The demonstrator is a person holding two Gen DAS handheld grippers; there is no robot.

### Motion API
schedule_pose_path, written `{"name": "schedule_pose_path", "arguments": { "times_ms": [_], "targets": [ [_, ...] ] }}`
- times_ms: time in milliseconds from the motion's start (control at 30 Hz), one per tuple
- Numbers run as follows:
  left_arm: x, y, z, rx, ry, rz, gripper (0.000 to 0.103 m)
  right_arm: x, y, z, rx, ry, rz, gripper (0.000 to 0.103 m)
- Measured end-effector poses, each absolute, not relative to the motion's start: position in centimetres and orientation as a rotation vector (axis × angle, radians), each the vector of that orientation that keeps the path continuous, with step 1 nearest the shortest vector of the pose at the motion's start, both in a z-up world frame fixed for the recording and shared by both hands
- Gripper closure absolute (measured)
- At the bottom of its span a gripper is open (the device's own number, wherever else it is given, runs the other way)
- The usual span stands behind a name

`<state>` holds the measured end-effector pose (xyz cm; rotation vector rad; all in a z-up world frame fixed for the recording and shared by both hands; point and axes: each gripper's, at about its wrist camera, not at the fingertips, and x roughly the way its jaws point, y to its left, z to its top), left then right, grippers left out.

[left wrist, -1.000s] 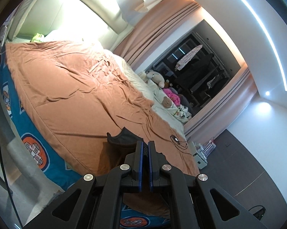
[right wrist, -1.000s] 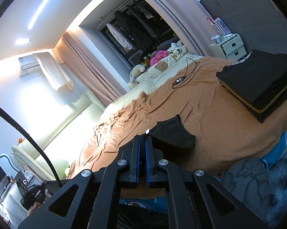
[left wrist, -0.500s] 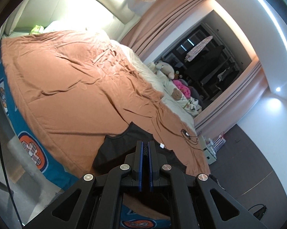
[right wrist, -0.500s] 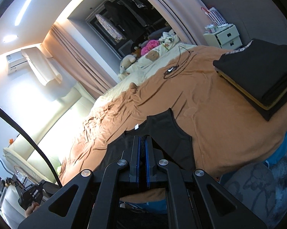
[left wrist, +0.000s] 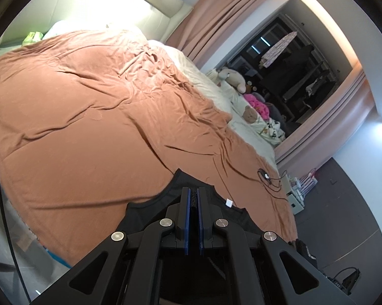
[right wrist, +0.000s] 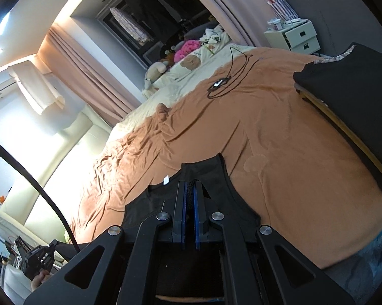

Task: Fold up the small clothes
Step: 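Lift the hem with both grippers and fold it toward the collar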

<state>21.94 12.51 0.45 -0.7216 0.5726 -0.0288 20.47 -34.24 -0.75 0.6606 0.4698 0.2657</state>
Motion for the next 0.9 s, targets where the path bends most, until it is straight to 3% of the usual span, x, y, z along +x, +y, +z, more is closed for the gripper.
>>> {"name": "schedule_pose_path", "arguments": {
  "times_ms": [900],
  "targets": [
    [38.9,10.6,-5.6,-0.653,0.796,0.057,0.098,38.1,-32.7,-0.4,0.654,0.668,0.195,0.102]
  ]
}}
